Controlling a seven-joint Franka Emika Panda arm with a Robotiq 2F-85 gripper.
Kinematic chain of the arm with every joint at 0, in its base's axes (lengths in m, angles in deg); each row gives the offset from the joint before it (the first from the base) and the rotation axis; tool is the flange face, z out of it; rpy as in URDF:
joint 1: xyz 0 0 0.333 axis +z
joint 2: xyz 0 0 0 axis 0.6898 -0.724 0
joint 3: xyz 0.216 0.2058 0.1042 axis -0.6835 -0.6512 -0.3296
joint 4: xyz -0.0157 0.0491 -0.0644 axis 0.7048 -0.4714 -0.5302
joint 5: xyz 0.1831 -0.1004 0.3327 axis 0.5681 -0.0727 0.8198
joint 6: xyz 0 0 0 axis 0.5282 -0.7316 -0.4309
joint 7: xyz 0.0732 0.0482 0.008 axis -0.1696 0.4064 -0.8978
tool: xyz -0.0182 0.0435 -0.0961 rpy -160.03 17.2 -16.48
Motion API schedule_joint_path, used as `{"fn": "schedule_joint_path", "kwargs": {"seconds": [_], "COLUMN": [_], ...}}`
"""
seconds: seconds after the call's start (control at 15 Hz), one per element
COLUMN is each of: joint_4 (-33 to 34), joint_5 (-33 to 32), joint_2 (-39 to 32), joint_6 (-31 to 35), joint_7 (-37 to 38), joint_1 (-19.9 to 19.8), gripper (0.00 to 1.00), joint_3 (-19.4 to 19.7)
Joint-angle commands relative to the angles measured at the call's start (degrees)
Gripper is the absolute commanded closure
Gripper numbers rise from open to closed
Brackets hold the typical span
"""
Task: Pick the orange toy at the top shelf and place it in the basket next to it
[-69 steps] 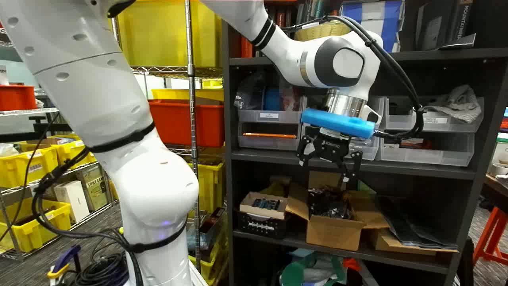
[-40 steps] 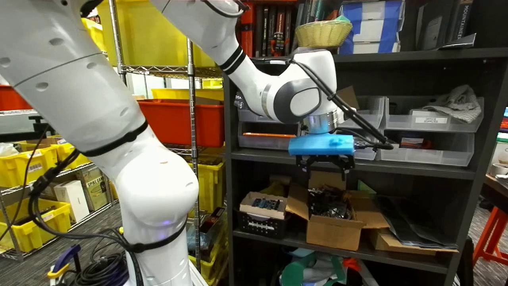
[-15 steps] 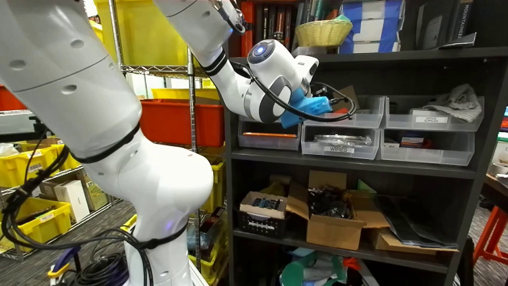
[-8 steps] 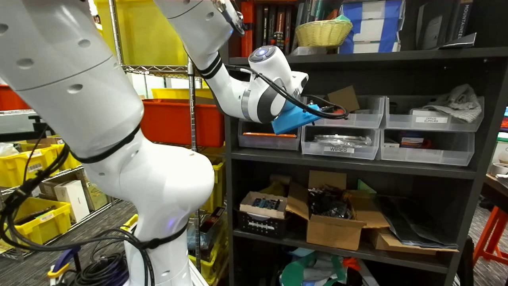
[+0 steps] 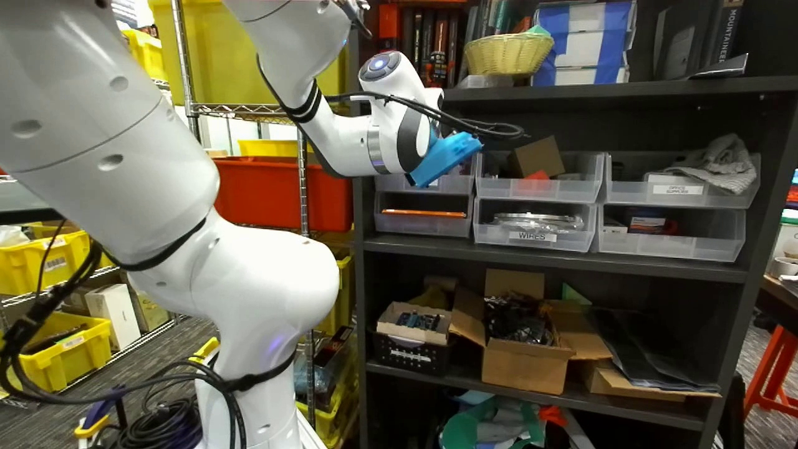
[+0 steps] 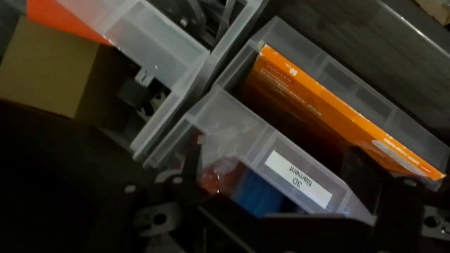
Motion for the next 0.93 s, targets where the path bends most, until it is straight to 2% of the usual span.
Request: {"fn": "schedule_joint_path", "kwargs": {"seconds": [0.0, 0.2, 0.33, 0.53, 0.67, 0.73, 0.8, 0.87], "joint_4": [-0.71, -0.67, -0.58, -0.48, -0.27, -0.29, -1.74, -0.68], "joint_5": [-9.24, -19.40, -28.15, -42.24, -46.85, -46.44, -46.01, -48.22], "joint_2": [5.45, 9.77, 12.17, 15.16, 16.35, 22.40, 22.74, 21.78], "joint_6": [1.44, 1.83, 5.20, 14.47, 21.68, 17.09, 17.30, 16.51], "joint_7": [3.05, 7.40, 11.81, 22.15, 28.69, 28.58, 29.56, 32.01], "joint_1": [2.43, 6.05, 7.36, 4.56, 0.55, 4.85, 3.86, 4.02], "gripper": [0.00, 0.00, 0.00, 0.00, 0.00, 0.00, 0.00, 0.00], "joint_3": [2.06, 5.73, 8.38, 10.54, 10.78, 13.85, 14.09, 14.41]}}
